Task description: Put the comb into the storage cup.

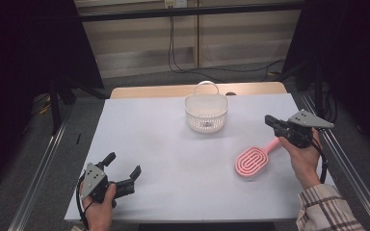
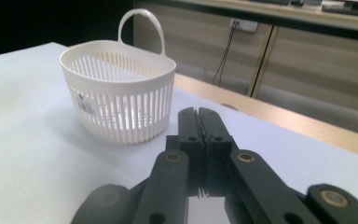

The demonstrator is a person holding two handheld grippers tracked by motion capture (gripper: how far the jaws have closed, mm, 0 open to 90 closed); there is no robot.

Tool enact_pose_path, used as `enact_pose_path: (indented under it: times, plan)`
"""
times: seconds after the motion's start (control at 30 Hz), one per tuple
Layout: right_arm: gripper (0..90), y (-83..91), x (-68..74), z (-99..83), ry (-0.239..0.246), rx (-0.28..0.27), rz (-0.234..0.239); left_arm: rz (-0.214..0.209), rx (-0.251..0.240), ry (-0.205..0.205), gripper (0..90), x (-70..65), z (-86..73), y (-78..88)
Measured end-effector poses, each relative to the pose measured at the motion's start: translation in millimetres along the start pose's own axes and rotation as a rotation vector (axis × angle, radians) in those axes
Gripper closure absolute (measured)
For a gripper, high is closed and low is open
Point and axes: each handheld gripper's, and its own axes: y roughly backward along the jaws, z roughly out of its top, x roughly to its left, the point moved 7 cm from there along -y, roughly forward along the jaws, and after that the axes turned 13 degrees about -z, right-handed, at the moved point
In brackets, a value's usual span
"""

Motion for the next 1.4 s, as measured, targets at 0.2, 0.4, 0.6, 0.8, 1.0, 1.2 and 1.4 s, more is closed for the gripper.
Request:
enact_pose_path:
  times: [0.2, 0.4, 0.6, 0.8, 1.0, 1.2, 1.4]
  plan:
    - [90.0, -0.3, -3.3, -5.0, -0.026, 0.093, 0.030, 0.000, -0.004, 0.004, 1.9, 0.1, 0.1, -0.3]
    - [90.0, 3.1, -4.0, -9.1, -0.040, 0.194, 0.089, 0.002, -0.006, 0.004, 1.9, 0.2, 0.7, 0.0]
    - [90.0, -8.3, -8.3, -9.5, -0.038, 0.272, 0.088, -0.002, -0.002, -0.004, 1.9, 0.0, 0.5, -1.0]
    - [90.0, -22.4, -11.7, -23.4, -0.033, 0.349, 0.095, -0.004, -0.008, 0.004, 1.9, 0.1, 0.7, -1.0]
    - [90.0, -27.5, -21.3, -34.3, -0.013, 0.452, 0.054, -0.002, -0.003, 0.000, 1.9, 0.1, 0.4, -1.3]
    - [90.0, -33.8, -25.5, -43.0, 0.000, 0.520, 0.040, -0.003, -0.007, 0.001, 1.9, -0.2, 0.6, -1.2]
    - [90.0, -36.4, -28.2, -51.9, -0.002, 0.560, 0.030, 0.005, -0.009, 0.007, 1.9, 1.0, 0.7, 0.0]
